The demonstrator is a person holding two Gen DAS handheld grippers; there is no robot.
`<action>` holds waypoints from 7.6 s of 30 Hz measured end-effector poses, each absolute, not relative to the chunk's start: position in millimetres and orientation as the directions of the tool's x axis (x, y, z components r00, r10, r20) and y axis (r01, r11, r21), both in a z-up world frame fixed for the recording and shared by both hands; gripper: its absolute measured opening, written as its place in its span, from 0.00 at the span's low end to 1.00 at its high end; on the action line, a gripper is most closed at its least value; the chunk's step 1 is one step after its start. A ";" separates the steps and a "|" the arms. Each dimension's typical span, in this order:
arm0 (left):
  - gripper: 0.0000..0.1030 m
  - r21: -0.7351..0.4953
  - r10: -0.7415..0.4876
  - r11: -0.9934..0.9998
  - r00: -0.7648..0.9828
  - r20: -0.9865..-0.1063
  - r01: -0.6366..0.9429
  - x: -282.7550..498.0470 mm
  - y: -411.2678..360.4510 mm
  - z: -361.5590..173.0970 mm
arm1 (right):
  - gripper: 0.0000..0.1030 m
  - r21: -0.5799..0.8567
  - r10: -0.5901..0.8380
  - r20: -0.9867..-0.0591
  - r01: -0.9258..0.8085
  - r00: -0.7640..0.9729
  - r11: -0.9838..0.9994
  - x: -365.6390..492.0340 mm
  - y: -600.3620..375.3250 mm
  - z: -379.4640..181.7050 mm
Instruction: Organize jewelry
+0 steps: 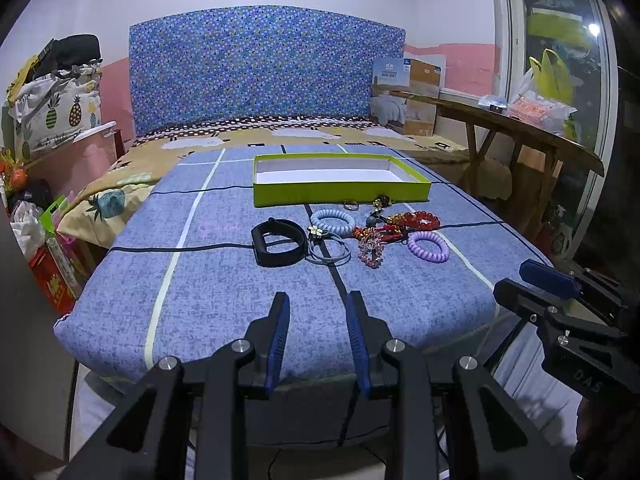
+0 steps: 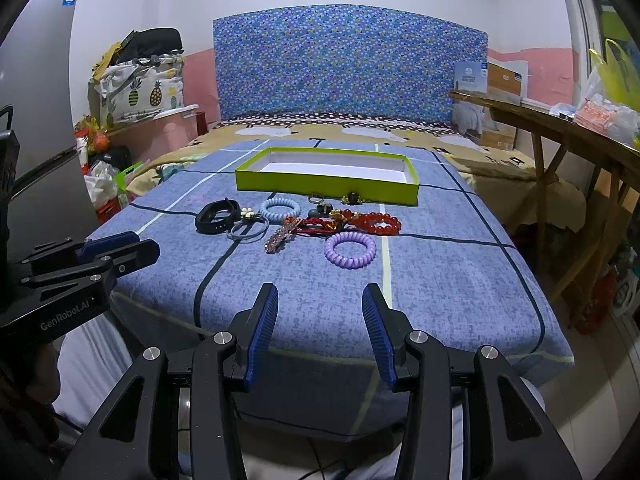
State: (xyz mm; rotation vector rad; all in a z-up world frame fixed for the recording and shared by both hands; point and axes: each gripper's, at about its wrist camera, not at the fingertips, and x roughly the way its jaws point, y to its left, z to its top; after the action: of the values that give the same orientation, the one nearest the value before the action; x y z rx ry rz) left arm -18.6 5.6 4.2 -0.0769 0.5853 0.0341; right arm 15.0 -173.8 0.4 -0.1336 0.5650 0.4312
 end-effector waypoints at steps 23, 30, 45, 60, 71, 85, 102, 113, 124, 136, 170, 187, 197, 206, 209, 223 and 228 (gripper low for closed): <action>0.30 -0.055 0.014 0.997 0.840 -0.543 -0.052 -20.0 5.1 5.0 | 0.43 -0.014 0.355 -0.533 -0.427 0.768 0.904 12.5 -173.5 2.2; 0.30 -0.055 0.012 0.997 0.839 -0.544 -0.050 -20.4 4.8 4.9 | 0.43 -0.011 0.355 -0.533 -0.426 0.768 0.905 12.6 -173.6 2.1; 0.30 -0.059 0.004 0.997 0.840 -0.542 -0.043 -21.5 3.1 6.4 | 0.43 -0.011 0.355 -0.534 -0.426 0.768 0.905 12.5 -172.7 2.0; 0.33 -0.090 -0.021 0.995 0.827 -0.561 -0.036 -11.3 2.7 6.4 | 0.43 -0.011 0.353 -0.538 -0.424 0.766 0.905 19.0 -173.0 -0.4; 0.33 -0.045 0.077 0.991 0.802 -0.592 -0.128 32.9 27.3 5.7 | 0.44 0.017 0.343 -0.576 -0.408 0.742 0.913 64.4 -177.2 -3.9; 0.33 -0.018 0.126 0.982 0.733 -0.668 -0.185 93.5 55.3 -10.4 | 0.42 0.072 0.322 -0.685 -0.379 0.653 0.923 133.6 -173.2 -22.5; 0.16 0.011 0.103 0.990 0.650 -0.753 -0.143 122.0 48.7 -29.7 | 0.09 0.039 0.289 -0.740 -0.390 0.607 0.920 154.8 -168.9 -33.4; 0.12 -0.020 0.070 0.992 0.682 -0.728 -0.123 112.6 54.7 -18.3 | 0.09 0.071 0.319 -0.712 -0.389 0.625 0.918 149.1 -175.5 -19.3; 0.12 -0.039 0.039 0.995 0.726 -0.687 -0.091 130.4 57.9 13.3 | 0.09 0.054 0.349 -0.655 -0.419 0.670 0.906 177.3 -171.6 15.1; 0.12 0.015 0.087 0.995 0.735 -0.672 -0.103 217.3 77.5 24.3 | 0.09 0.032 0.332 -0.657 -0.415 0.677 0.909 288.1 -151.7 31.4; 0.19 0.004 0.068 0.995 0.672 -0.738 -0.096 296.9 84.8 -0.5 | 0.31 0.032 0.291 -0.721 -0.390 0.628 0.920 353.7 -139.5 5.5; 0.19 -0.010 0.022 0.999 0.790 -0.613 -0.035 149.2 68.0 32.7 | 0.31 0.101 0.402 -0.624 -0.440 0.670 0.892 191.3 -168.7 24.2; 0.19 -0.047 -0.025 0.999 0.797 -0.603 -0.004 85.3 52.4 27.4 | 0.31 0.130 0.427 -0.604 -0.446 0.673 0.886 127.9 -178.6 16.7; 0.20 -0.060 -0.060 0.998 0.794 -0.605 0.030 52.6 33.5 21.7 | 0.31 0.118 0.426 -0.594 -0.450 0.683 0.885 102.1 -180.5 16.4; 0.23 -0.057 -0.070 0.997 0.793 -0.605 0.045 47.9 28.6 22.1 | 0.31 0.115 0.422 -0.585 -0.443 0.693 0.889 99.1 -181.5 18.6; 0.27 -0.062 -0.093 0.996 0.771 -0.629 0.070 62.2 20.1 9.3 | 0.31 0.052 0.413 -0.602 -0.482 0.684 0.874 113.3 -170.6 11.3; 0.27 -0.062 -0.098 0.995 0.747 -0.657 0.076 79.3 17.4 -3.0 | 0.31 0.014 0.413 -0.623 -0.519 0.664 0.855 134.2 -161.7 1.4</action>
State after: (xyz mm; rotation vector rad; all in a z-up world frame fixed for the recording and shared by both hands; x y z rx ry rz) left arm 79.3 17.4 -3.0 -0.0318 0.7209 -0.0957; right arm 134.2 -161.7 1.4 -0.1700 0.6600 0.5294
